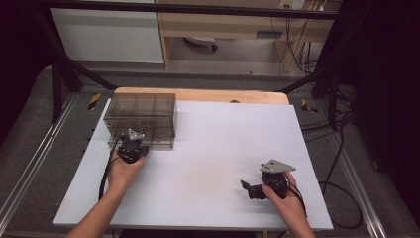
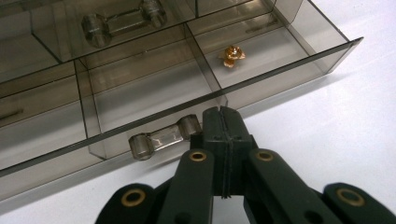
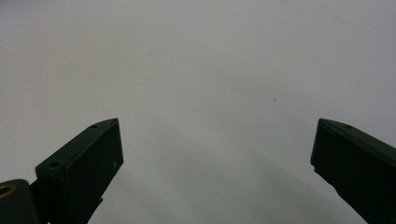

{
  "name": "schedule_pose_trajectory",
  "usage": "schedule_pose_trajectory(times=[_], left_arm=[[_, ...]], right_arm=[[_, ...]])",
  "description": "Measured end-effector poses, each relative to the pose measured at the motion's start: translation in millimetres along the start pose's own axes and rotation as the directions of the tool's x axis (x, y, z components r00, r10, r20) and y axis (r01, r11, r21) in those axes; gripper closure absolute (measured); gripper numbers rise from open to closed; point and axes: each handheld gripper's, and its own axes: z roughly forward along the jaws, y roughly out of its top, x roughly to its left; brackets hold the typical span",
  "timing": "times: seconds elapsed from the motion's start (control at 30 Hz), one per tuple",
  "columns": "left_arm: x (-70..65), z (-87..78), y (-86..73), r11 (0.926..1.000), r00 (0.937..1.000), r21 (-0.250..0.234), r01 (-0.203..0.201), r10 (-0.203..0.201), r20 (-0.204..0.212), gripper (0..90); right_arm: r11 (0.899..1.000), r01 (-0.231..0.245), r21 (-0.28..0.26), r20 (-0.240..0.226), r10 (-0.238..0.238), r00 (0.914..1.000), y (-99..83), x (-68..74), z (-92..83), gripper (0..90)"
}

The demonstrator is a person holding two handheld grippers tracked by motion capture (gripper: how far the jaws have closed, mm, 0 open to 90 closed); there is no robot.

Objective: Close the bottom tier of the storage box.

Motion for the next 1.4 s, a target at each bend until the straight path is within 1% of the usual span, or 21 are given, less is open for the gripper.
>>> schedule_pose_trajectory(times=[0.5, 1.17, 1.4], left_arm=[[1.2, 4.5, 5.0, 1.0, 1.0, 0.001, -0.005, 0.005, -0.007, 90.0], [2.5, 8.2, 5.7, 1.0, 1.0, 0.0, 0.002, -0.002, 0.0, 90.0], [2.6, 9.5, 5.5, 1.0, 1.0, 0.002, -0.003, 0.003, 0.0, 90.0]], right_arm=[[1.0, 0.001, 0.001, 0.002, -0.001, 1.0, -0.1, 0.2, 0.3, 2.8], [1.0, 0.005, 0.004, -0.001, -0.005, 1.0, 0.0, 0.6, 0.8, 2.8], [1.0, 0.007, 0.006, -0.003, -0.007, 1.0, -0.1, 0.4, 1.0, 2.8]])
